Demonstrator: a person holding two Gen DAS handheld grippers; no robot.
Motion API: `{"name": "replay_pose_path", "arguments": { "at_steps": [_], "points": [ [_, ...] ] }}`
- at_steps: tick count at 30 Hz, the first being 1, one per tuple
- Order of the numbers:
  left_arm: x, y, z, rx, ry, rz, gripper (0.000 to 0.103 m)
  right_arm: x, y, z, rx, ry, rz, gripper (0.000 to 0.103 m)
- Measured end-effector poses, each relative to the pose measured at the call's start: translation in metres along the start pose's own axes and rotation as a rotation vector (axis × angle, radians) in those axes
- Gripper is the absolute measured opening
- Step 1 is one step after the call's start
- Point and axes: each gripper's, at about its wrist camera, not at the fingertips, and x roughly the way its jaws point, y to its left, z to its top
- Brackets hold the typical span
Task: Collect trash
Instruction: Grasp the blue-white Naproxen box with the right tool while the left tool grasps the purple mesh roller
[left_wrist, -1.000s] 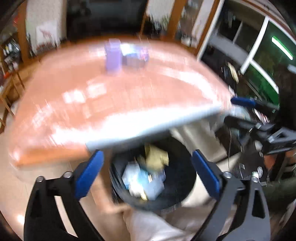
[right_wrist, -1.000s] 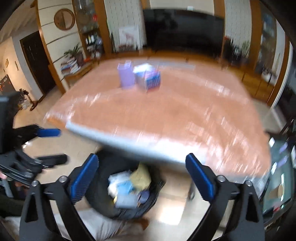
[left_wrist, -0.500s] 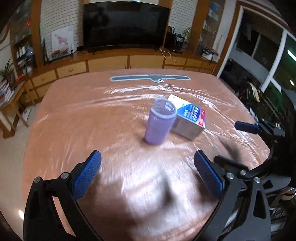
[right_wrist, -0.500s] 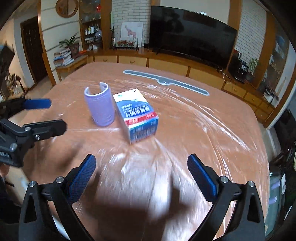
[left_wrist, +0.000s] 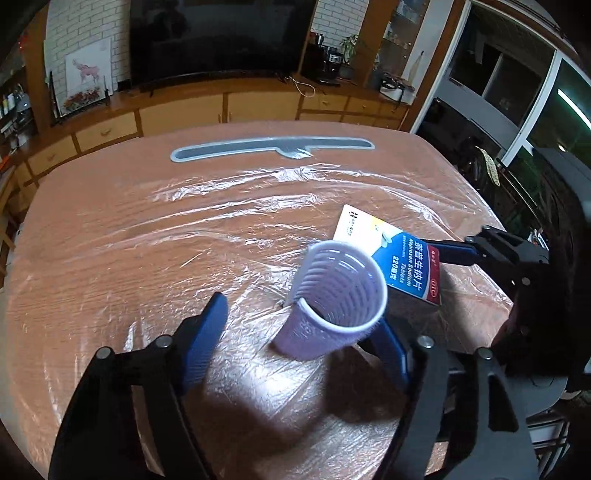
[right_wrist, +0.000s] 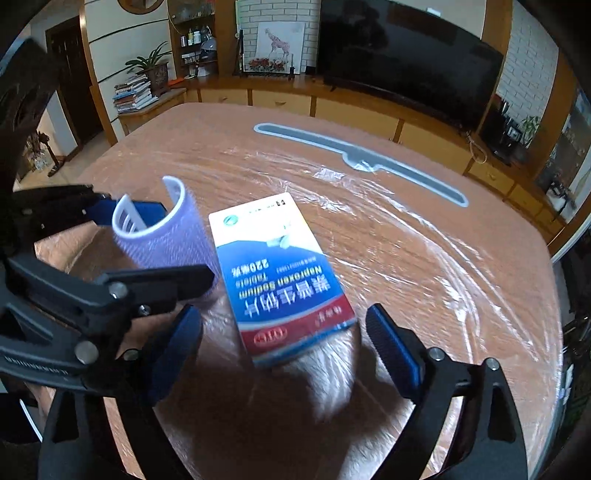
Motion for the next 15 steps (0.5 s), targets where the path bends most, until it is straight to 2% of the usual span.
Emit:
{"name": "replay_pose_path", "arguments": {
  "at_steps": [1,2,6,9,15],
  "points": [
    [0.0,-0.001,0.0,0.005,0.003,-0.007,0.066,0.001,-0.001,0.001,0.009,0.004,0.015,0.079],
    [0.001,-0.001,0.0,0.007,0.005,-0.013,0.064,0.001,-0.001,0.0,0.011,0.009,0.023,0.076],
    [0.003,0.002,0.002,0.003,0.018,-0.039,0.058,0.004,0.0,0.0,0.015,0.022,0.021,0.053],
    [0.002,0.005,0.002,-0.007,0.011,-0.048,0.043,0.001,-0.003,-0.001,0.061,0.023,0.069,0.05],
    [-0.001,0.01,0.003,-0.035,-0.002,-0.05,0.042,-0.001,-0.01,-0.004,0.146,0.016,0.131,0.05]
  ]
}}
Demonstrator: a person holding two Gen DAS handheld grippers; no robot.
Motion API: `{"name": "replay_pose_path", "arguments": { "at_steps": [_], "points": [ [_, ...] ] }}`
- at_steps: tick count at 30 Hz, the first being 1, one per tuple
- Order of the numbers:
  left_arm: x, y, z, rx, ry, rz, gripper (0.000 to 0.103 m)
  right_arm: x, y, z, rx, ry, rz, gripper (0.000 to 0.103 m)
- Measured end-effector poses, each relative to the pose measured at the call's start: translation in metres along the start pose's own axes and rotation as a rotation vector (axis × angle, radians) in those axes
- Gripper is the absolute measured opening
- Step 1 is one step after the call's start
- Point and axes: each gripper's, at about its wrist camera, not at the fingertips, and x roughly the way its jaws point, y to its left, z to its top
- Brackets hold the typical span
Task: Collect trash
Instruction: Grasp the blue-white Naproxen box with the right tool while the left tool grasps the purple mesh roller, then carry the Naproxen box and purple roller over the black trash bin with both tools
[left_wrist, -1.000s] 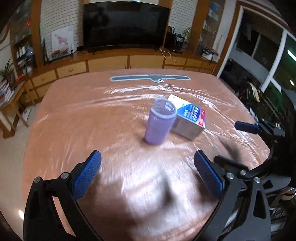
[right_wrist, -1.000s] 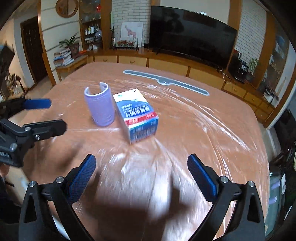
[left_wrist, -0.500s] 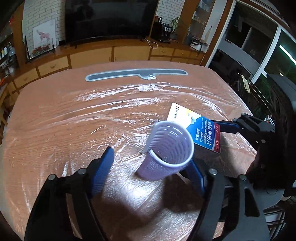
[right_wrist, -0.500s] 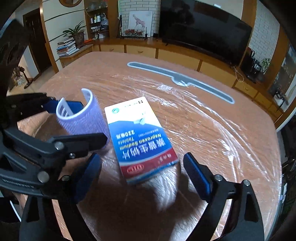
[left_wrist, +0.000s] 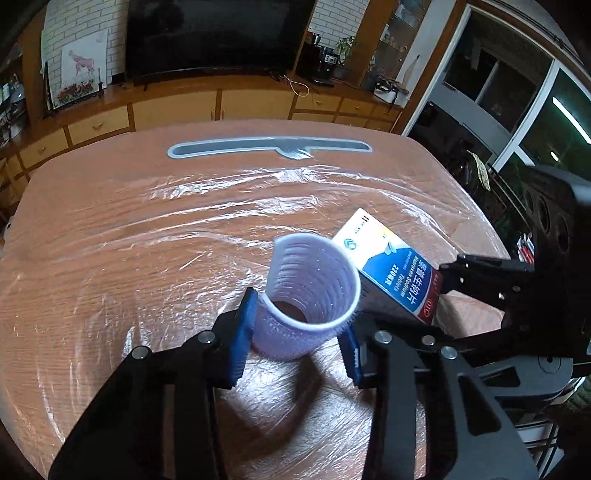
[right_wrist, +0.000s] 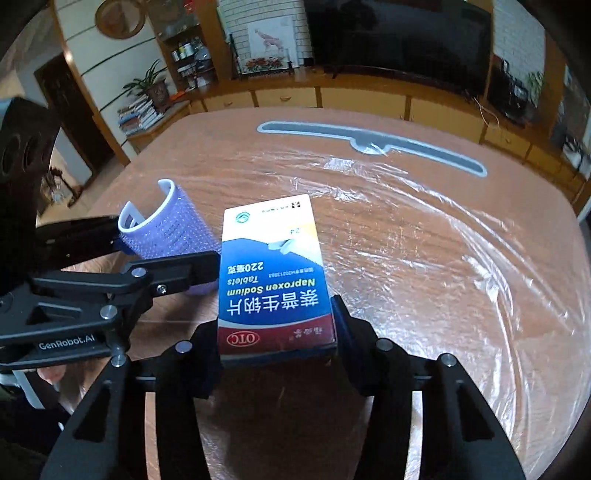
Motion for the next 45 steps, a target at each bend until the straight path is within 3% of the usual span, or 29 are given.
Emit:
{"name": "replay_pose_path", "arguments": {
  "at_steps": [10,24,45],
  "points": [
    [-0.002,0.001,-0.003,-0.011,-0.002,0.028,0.041,-0.002,0.007,-0.006,0.016,-0.03,-0.016,0.048],
    [-0.026,-0.013,-0.007,0.024,-0.048,0.034,0.04,-0.039,0.005,-0.01,0.067,-0.095,0.012,0.047],
    [-0.076,-0.043,-0.058,0.011,-0.069,0.009,0.04,-0.11,0.015,-0.067,0.071,-0.146,0.031,0.047]
  ]
}}
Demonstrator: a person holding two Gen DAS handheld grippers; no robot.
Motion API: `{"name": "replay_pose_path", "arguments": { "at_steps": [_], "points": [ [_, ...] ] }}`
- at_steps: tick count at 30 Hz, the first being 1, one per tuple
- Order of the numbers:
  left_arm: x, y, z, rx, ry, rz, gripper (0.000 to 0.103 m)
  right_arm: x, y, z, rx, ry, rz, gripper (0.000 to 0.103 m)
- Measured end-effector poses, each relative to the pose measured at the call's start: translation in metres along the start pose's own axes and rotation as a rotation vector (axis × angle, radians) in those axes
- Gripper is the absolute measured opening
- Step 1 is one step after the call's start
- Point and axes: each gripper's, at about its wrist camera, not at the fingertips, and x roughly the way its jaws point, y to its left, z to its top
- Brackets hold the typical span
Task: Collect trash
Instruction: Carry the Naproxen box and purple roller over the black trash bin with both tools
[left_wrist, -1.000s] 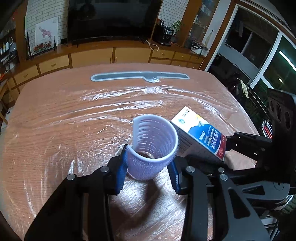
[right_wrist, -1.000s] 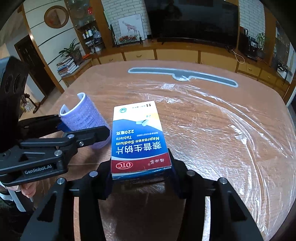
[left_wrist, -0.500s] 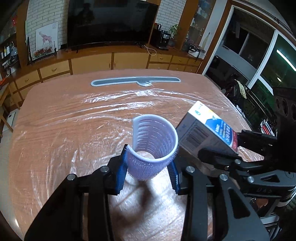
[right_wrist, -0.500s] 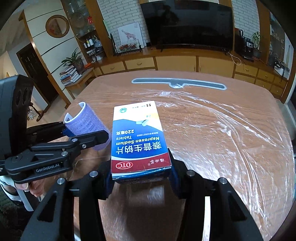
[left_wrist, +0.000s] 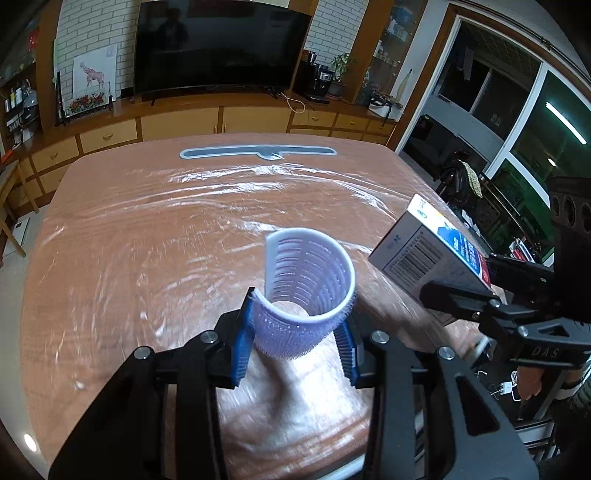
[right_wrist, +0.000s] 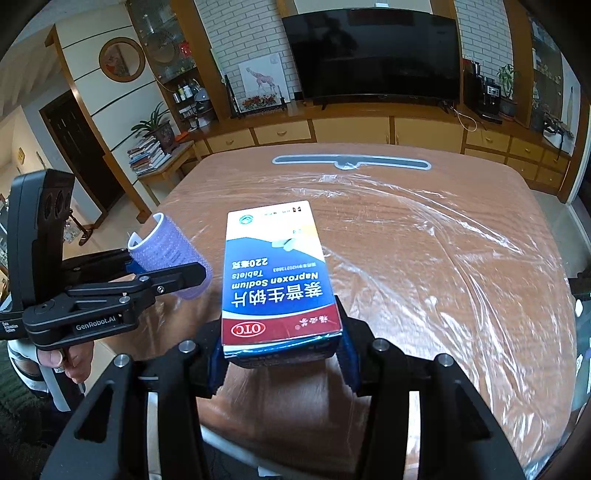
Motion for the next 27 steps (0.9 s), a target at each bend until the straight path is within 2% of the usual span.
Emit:
{"name": "replay_pose_path", "arguments": {
  "at_steps": [12,27],
  "points": [
    [-0.035,-0.032,-0.032,0.035,-0.012,-0.013,0.04,-0.045,0.01,-0.039,-0.021,-0.013,0.034,0.047],
    [-0.058,-0.049,-0.089,0.022,0.038,-0.027,0.04,-0.073,0.021,-0.096,-0.024,0.039,0.046,0.047]
  ]
}}
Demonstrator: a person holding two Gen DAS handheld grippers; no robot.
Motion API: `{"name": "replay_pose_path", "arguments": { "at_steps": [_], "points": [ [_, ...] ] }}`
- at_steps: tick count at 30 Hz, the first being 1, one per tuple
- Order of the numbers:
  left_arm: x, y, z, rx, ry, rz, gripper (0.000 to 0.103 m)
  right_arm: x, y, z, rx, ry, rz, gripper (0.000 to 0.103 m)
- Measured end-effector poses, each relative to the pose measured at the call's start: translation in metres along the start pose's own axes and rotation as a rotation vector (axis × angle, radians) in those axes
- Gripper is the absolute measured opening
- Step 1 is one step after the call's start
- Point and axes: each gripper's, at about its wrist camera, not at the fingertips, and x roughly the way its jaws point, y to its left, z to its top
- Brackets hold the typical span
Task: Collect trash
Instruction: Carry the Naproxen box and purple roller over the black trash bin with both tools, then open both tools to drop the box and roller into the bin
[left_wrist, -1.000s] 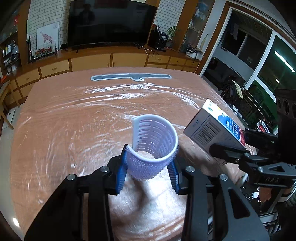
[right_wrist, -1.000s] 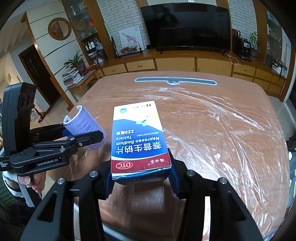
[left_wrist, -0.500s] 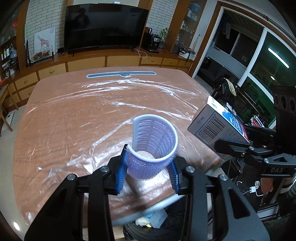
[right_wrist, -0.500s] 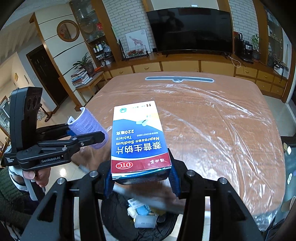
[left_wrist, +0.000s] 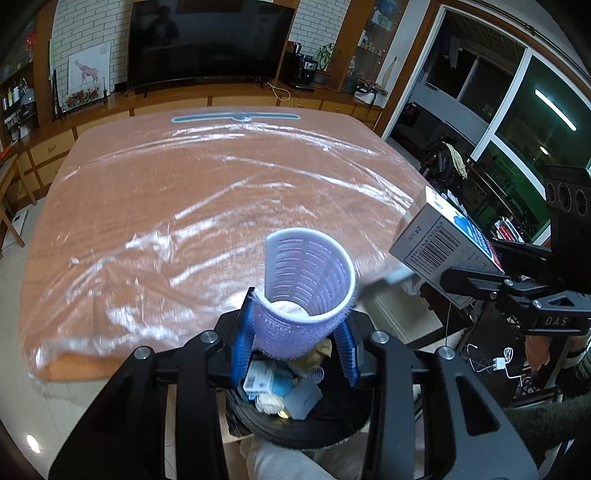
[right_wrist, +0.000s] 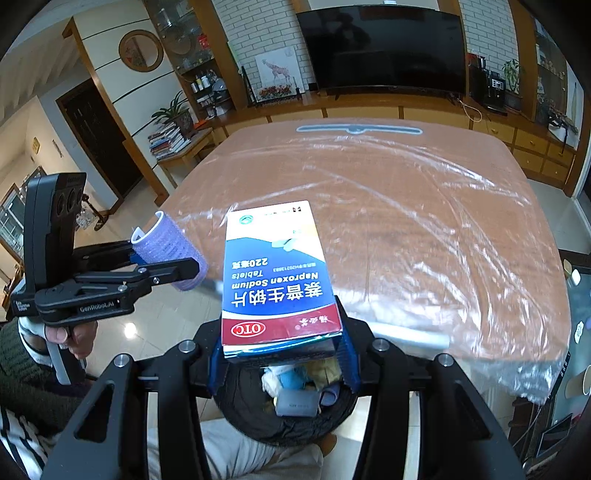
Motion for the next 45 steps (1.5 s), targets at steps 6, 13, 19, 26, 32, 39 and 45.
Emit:
{"name": "replay_pose_path", "arguments": {
  "at_steps": [6,13,19,26,32,39,45],
  "points": [
    [-0.004,-0.009,-0.021,0.02,0.03,-0.013,0.04,0.0,0.004,-0.023,-0.008,0.047,0.021,0.047],
    [0.009,-0.018,-0.05,0.021,0.108,-0.023,0.04,0.011,0.012,-0.051,-0.023,0.139,0.038,0.047],
    [0.029,-0.026,-0.071,0.062,0.183,0.008,0.04,0.031,0.009,-0.073,-0.023,0.223,0.02,0.047],
    [0.061,-0.035,-0.09,0.124,0.263,0.052,0.04,0.056,0.007,-0.091,-0.063,0.295,-0.03,0.047],
    [0.09,-0.029,-0.095,0.117,0.313,0.083,0.041,0.084,-0.001,-0.097,-0.053,0.339,-0.046,0.047],
    [0.11,-0.02,-0.095,0.084,0.331,0.107,0.054,0.114,-0.006,-0.096,-0.031,0.362,-0.063,0.048],
    [0.108,-0.013,-0.091,0.049,0.315,0.113,0.086,0.118,-0.007,-0.092,0.011,0.352,-0.068,0.064]
  ]
}}
